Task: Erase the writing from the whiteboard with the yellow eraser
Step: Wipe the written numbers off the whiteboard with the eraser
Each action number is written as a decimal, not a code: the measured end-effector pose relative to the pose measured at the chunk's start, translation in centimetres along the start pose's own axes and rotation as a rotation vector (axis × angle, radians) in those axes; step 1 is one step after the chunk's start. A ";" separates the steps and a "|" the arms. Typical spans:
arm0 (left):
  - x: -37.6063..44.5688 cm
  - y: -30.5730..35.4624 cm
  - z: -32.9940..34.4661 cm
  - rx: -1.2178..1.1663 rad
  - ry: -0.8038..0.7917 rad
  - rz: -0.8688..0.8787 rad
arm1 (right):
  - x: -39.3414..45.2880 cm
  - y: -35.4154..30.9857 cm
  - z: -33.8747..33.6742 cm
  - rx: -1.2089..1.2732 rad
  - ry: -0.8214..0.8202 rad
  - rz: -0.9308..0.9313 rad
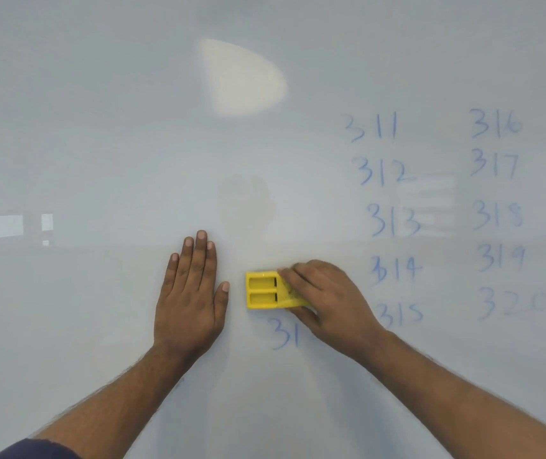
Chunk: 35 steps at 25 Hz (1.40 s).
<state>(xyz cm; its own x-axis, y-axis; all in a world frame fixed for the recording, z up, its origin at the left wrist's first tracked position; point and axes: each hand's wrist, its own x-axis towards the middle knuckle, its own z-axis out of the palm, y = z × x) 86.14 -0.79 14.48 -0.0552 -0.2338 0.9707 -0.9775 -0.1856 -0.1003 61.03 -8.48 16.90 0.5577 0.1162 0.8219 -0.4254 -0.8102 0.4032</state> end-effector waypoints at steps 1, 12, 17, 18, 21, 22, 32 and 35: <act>-0.2 -0.1 0.0 0.000 -0.001 0.013 | -1.2 -0.2 0.1 -0.011 -0.043 -0.046; -1.2 -0.2 0.1 0.023 -0.001 0.056 | -0.2 1.6 -1.4 -0.009 0.059 0.149; -1.5 -0.1 0.2 0.018 -0.005 0.041 | -3.8 -2.4 1.7 -0.024 -0.081 -0.101; -1.6 -0.2 0.2 0.017 -0.007 0.041 | -5.0 -2.5 1.6 -0.040 -0.117 -0.140; -1.9 -0.1 0.2 0.018 -0.009 0.029 | -7.7 -0.8 0.3 -0.091 -0.183 -0.215; -1.9 0.0 0.2 0.016 -0.012 0.025 | -8.1 0.1 -0.2 -0.110 -0.191 -0.209; -2.1 0.1 0.5 0.009 -0.009 0.016 | -3.5 -2.8 1.8 0.006 -0.048 0.008; -2.1 -0.1 0.5 0.012 -0.020 0.021 | -6.4 -2.5 1.5 -0.054 -0.128 -0.139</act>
<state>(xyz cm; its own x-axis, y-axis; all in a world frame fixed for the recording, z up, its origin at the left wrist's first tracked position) 86.41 -0.72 12.31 -0.0711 -0.2572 0.9638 -0.9738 -0.1915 -0.1230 59.62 -8.09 10.04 0.6984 0.1480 0.7003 -0.3735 -0.7593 0.5329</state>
